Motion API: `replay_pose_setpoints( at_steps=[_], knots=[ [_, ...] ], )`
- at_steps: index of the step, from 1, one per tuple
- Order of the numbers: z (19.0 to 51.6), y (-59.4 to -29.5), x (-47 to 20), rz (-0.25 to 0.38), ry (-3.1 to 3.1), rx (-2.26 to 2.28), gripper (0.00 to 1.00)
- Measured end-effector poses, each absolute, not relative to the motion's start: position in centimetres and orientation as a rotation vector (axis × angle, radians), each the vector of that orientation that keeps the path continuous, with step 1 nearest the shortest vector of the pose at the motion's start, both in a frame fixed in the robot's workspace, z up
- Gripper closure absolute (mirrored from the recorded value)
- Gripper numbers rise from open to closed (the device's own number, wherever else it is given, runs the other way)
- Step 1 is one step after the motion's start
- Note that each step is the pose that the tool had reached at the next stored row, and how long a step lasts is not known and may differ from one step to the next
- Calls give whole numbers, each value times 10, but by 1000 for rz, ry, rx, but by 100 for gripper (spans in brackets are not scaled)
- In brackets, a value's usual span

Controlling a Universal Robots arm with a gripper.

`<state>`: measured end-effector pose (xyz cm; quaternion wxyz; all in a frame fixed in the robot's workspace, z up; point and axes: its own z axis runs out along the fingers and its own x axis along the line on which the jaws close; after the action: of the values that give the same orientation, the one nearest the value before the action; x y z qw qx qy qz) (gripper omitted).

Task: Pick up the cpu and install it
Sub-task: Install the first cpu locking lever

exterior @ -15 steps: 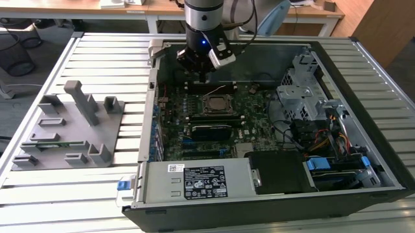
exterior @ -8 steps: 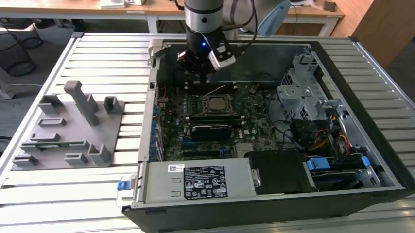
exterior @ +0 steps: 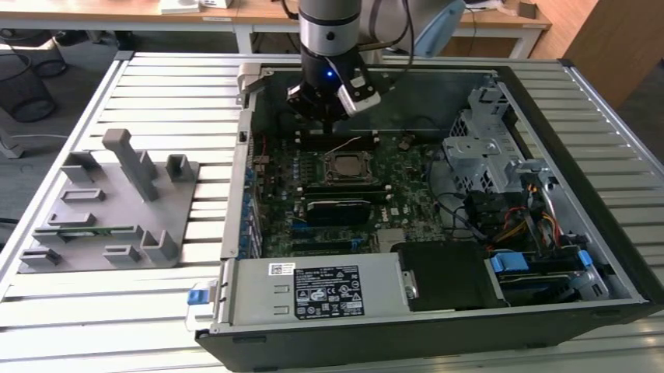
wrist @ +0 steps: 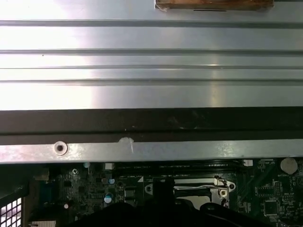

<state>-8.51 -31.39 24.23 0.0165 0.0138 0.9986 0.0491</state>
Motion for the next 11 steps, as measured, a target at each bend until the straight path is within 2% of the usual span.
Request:
replay_pose_setpoints(
  at_steps=[11],
  knots=[
    [233,-318,-79,182,3102,55,89]
  ],
)
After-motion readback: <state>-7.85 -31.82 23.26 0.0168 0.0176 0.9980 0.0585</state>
